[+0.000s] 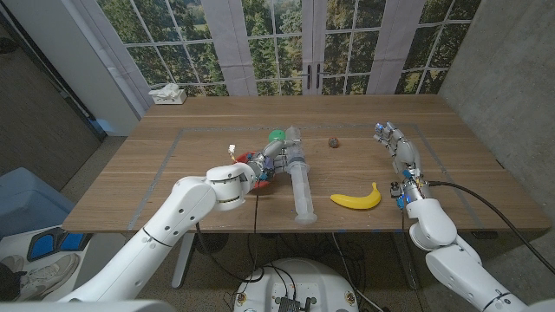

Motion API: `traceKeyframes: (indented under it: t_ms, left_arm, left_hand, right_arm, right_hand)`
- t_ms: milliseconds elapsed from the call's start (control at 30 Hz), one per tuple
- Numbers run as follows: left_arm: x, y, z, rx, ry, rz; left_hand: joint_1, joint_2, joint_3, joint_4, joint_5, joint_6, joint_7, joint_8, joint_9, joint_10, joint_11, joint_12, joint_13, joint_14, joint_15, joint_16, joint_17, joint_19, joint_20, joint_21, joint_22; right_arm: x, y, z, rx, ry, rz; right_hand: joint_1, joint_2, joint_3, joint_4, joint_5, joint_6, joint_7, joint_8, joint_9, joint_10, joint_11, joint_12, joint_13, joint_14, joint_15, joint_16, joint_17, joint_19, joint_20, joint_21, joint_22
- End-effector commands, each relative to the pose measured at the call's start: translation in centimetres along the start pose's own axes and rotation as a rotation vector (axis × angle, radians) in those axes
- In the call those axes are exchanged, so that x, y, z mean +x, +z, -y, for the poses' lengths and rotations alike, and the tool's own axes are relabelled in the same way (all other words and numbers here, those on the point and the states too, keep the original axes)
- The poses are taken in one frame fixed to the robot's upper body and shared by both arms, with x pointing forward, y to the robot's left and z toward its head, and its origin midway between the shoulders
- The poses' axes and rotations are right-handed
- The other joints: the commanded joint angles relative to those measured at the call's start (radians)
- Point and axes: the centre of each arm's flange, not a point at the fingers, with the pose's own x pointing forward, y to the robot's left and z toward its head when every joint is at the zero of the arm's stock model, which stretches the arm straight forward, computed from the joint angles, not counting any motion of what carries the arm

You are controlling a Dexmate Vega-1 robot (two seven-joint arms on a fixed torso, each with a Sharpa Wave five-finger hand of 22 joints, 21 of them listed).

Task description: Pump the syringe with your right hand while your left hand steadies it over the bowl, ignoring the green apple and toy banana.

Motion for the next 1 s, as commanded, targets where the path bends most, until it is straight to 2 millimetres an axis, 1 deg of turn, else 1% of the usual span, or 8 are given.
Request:
traceKeyframes:
  t_ms: [33,233,300,533,767,833,933,1000]
  left_arm:
    - [-2.1,-1.7,-0.6,-0.141,-0.007,-0.061]
    - [-3.1,-2.5,-0.6,-0.188,-0.034,-0.095]
    - [-3.3,-2.7,-0.6,-0.210,-0.047,-0.110]
    - [-4.1,-3.3,-0.6,-0.268,-0.070,-0.136]
    - [-5.1,-4.1,-0.5,-0.351,-0.063,-0.140]
    - [-5.3,-4.3,-0.6,-0.368,-0.055,-0.135]
    - [-5.6,-4.6,-0.6,-0.391,-0.043,-0.121]
    - [-5.7,-4.7,-0.5,-0.413,-0.043,-0.107]
  left_hand:
    - [0.238,0.221,0.068,0.025,0.005,0.086,-0.004,-0.024,-0.007,0.210,-0.212,-0.019,-0.026,0.150,-0.171,-0.013,-0.015,0.003,-0.063,0.011,-0.013]
    - [0.225,0.226,0.071,0.036,0.003,0.073,-0.017,-0.050,-0.015,0.204,-0.225,-0.045,-0.061,0.143,-0.170,-0.027,-0.035,-0.006,-0.059,0.017,-0.034]
    - [0.219,0.228,0.072,0.039,0.002,0.078,-0.026,-0.048,-0.012,0.204,-0.231,-0.056,-0.073,0.141,-0.169,-0.032,-0.041,-0.009,-0.059,0.019,-0.042]
    - [0.201,0.236,0.074,0.046,-0.002,0.066,-0.032,-0.044,0.002,0.197,-0.238,-0.084,-0.098,0.136,-0.169,-0.042,-0.055,-0.018,-0.058,0.022,-0.059]
    - [0.177,0.249,0.079,0.055,-0.007,0.031,-0.036,-0.042,0.026,0.200,-0.234,-0.115,-0.127,0.127,-0.167,-0.058,-0.072,-0.025,-0.057,0.028,-0.081]
    - [0.170,0.253,0.082,0.057,-0.008,0.026,-0.036,-0.038,0.035,0.194,-0.246,-0.128,-0.137,0.122,-0.167,-0.064,-0.077,-0.026,-0.057,0.030,-0.088]
    - [0.159,0.256,0.086,0.059,-0.008,0.016,-0.039,-0.034,0.046,0.195,-0.244,-0.141,-0.148,0.115,-0.167,-0.072,-0.084,-0.032,-0.057,0.032,-0.096]
    - [0.152,0.257,0.087,0.061,-0.009,0.011,-0.041,-0.030,0.053,0.190,-0.253,-0.151,-0.155,0.115,-0.167,-0.075,-0.086,-0.034,-0.057,0.034,-0.100]
  right_arm:
    - [-0.3,0.3,-0.6,-0.009,0.018,0.008]
    - [-0.6,0.4,-0.7,-0.012,0.021,0.002]
    - [-0.7,0.4,-0.8,-0.013,0.023,0.000]
    - [-0.8,0.4,-0.9,-0.017,0.027,0.000]
    - [-0.5,0.2,-1.1,-0.018,0.042,-0.010]
    - [-0.4,0.1,-1.2,-0.018,0.046,-0.016]
    - [-0.1,0.1,-1.3,-0.023,0.055,-0.019]
    - [0.0,0.1,-1.3,-0.023,0.056,-0.019]
  right_hand:
    - [-0.003,-0.008,0.002,-0.005,0.003,0.004,-0.006,-0.001,0.005,0.001,-0.002,0.001,0.002,0.002,-0.001,0.000,0.001,0.007,-0.005,-0.002,0.003]
    - [-0.004,-0.009,0.002,-0.005,0.003,0.005,-0.005,-0.001,0.005,0.002,0.000,0.001,0.001,0.001,-0.001,-0.001,0.000,0.008,-0.006,-0.005,0.003]
    - [-0.004,-0.009,0.002,-0.006,0.003,0.004,-0.004,-0.001,0.005,0.003,0.000,0.001,0.001,0.001,-0.001,-0.001,0.000,0.008,-0.005,-0.006,0.003]
    - [-0.005,-0.010,0.001,-0.006,0.003,0.005,-0.005,-0.001,0.005,0.001,0.000,0.000,0.001,0.002,-0.001,-0.001,0.000,0.009,-0.005,-0.010,0.003]
    - [-0.006,-0.010,0.001,-0.007,0.003,0.005,-0.005,-0.001,0.005,0.002,-0.001,0.000,0.000,0.001,-0.001,-0.002,-0.001,0.011,-0.005,-0.013,0.003]
    - [-0.006,-0.010,0.001,-0.007,0.003,0.006,-0.005,-0.001,0.005,0.002,-0.001,0.000,0.000,0.001,-0.001,-0.002,-0.001,0.011,-0.006,-0.014,0.003]
    - [-0.006,-0.011,0.001,-0.007,0.003,0.005,-0.004,-0.001,0.005,0.003,0.001,0.000,0.000,0.001,-0.001,-0.003,-0.001,0.011,-0.006,-0.015,0.003]
    - [-0.006,-0.011,0.001,-0.007,0.003,0.006,-0.004,-0.001,0.005,0.003,0.001,0.000,0.000,0.002,-0.002,-0.003,-0.001,0.011,-0.005,-0.016,0.003]
